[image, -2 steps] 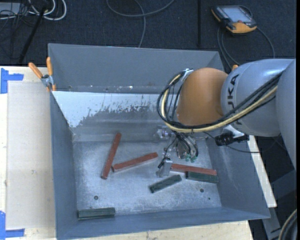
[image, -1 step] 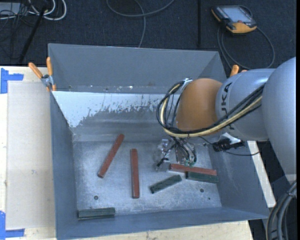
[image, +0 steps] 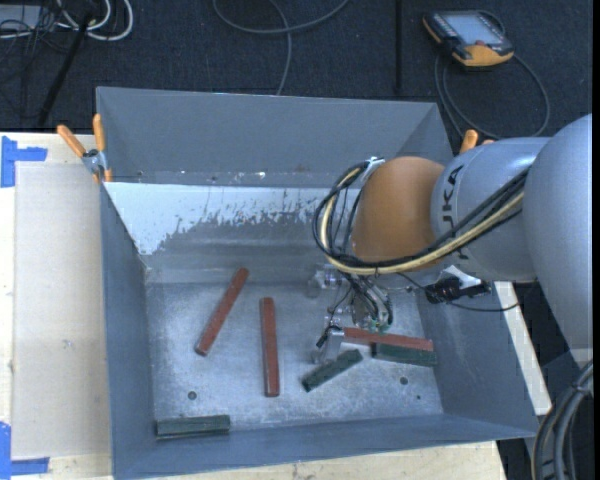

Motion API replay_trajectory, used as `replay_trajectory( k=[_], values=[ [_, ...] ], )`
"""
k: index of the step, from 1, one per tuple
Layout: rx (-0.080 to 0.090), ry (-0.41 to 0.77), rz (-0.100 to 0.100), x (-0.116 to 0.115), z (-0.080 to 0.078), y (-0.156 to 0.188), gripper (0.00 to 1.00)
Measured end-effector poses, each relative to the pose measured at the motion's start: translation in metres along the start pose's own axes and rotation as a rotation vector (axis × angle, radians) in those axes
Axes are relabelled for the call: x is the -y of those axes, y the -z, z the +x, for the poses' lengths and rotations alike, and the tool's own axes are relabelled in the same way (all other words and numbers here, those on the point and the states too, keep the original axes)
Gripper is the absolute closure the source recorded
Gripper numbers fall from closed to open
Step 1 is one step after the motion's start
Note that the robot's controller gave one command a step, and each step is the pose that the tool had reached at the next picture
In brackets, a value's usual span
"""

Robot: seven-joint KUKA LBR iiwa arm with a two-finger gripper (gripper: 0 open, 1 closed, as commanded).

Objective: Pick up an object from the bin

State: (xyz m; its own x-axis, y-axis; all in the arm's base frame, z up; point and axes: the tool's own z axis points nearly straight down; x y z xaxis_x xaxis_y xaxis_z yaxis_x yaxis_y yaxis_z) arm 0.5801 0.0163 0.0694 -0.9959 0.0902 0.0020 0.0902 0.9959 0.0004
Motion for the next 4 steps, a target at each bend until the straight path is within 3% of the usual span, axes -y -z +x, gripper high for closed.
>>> replay_trajectory(
  k=[1, 2, 3, 4],
  values=[
    [0.000, 0.000, 0.000, 0.000, 0.000, 0.000, 0.00],
    [-0.010, -0.055, 0.000, 0.029, 0.029, 0.045, 0.00],
    [0.009, 0.085, 0.001, 0.052, 0.013, 0.059, 0.00],
    [0.001, 0.095, 0.001, 0.072, 0.028, 0.002, 1.00]
  ],
)
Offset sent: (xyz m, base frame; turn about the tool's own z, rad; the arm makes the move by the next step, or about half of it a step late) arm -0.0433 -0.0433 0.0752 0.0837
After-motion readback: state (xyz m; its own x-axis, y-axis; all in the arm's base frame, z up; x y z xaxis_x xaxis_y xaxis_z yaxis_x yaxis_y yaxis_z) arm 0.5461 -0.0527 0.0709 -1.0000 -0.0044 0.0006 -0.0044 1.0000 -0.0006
